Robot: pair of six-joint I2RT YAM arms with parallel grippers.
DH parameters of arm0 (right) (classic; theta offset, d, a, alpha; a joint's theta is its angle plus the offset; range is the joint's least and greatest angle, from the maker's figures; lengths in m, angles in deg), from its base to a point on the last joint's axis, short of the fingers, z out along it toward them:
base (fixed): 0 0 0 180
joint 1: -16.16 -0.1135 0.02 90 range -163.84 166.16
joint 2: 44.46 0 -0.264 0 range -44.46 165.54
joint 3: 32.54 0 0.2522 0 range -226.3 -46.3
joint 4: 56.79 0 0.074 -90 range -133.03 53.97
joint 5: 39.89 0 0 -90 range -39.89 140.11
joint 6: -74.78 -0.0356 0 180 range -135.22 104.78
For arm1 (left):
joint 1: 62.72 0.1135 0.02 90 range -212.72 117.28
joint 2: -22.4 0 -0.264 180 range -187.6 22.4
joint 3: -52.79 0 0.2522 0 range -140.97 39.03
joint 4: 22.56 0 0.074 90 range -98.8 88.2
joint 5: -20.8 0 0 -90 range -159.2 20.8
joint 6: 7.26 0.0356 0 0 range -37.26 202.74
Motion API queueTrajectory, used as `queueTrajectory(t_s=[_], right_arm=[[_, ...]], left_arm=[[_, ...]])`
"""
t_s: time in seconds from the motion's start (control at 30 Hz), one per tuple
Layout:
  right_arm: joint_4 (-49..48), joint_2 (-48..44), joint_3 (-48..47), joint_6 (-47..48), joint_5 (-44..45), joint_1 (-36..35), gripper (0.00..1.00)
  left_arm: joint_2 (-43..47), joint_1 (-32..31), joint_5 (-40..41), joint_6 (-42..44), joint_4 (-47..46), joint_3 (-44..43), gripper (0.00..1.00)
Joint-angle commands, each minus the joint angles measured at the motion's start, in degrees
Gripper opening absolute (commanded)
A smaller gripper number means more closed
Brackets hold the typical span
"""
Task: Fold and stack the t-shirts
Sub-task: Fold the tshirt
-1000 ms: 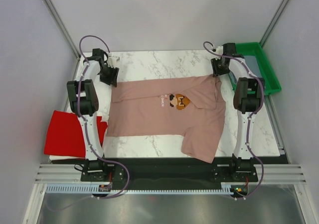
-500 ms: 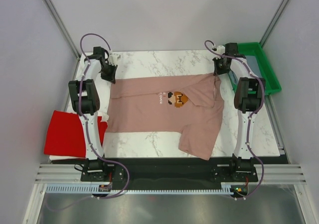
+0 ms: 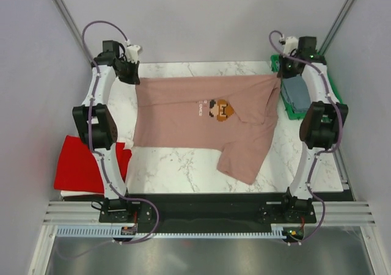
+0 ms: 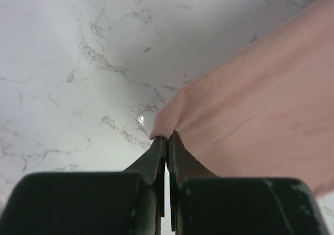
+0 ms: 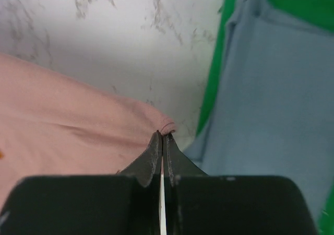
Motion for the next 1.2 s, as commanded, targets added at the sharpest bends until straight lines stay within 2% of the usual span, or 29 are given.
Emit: queueTrajectory(t_s=[0.0,0.23,0.4,0.43,0.5,0.63,0.73,0.83,0.93,1.07,1.17], right_arm=[[-1.8,-13.8,1.4,0.5,-3.1,2.9,0.00],[0.3,-30.6,10.4,3.8,-7.0,5.6,0.00],[0.4,-49.2,21.6,10.4,-7.5,6.5,0.00],[0.4,-55.0,23.2,11.2,-7.1,6.8,0.00],[0.6,-60.4,26.8,12.7,-6.2,6.9,0.00],[4.8,-73.7,28.2,13.8,-4.4,6.9,0.00],[6.5,-79.3,26.2,14.4,-2.2,6.9,0.00],[6.5,-81.6,23.6,14.6,0.3,6.8,0.00],[6.2,-79.8,20.9,14.9,1.4,6.5,0.00],[5.4,-74.2,19.6,15.7,1.4,6.5,0.00],[3.5,-69.5,21.3,16.7,-0.1,6.5,0.00]], left_arm=[[12.7,0.5,-2.8,-2.1,-1.9,2.3,0.02],[29.6,0.4,-4.0,-2.4,-1.9,11.2,0.02],[43.1,0.5,-3.0,-1.0,-2.2,19.5,0.02],[48.3,0.5,-2.5,-0.5,-2.6,20.9,0.02],[53.2,0.5,-1.9,0.4,-2.9,24.9,0.02],[66.9,0.4,-0.9,0.9,-1.6,29.3,0.02],[73.5,0.4,-0.2,1.2,0.8,29.2,0.02],[77.0,0.4,0.6,1.8,2.2,27.9,0.02],[77.2,0.4,0.5,2.4,2.7,26.6,0.02],[72.5,0.4,0.0,2.8,2.7,26.5,0.02],[68.9,0.4,-3.3,2.7,1.7,28.1,0.02]])
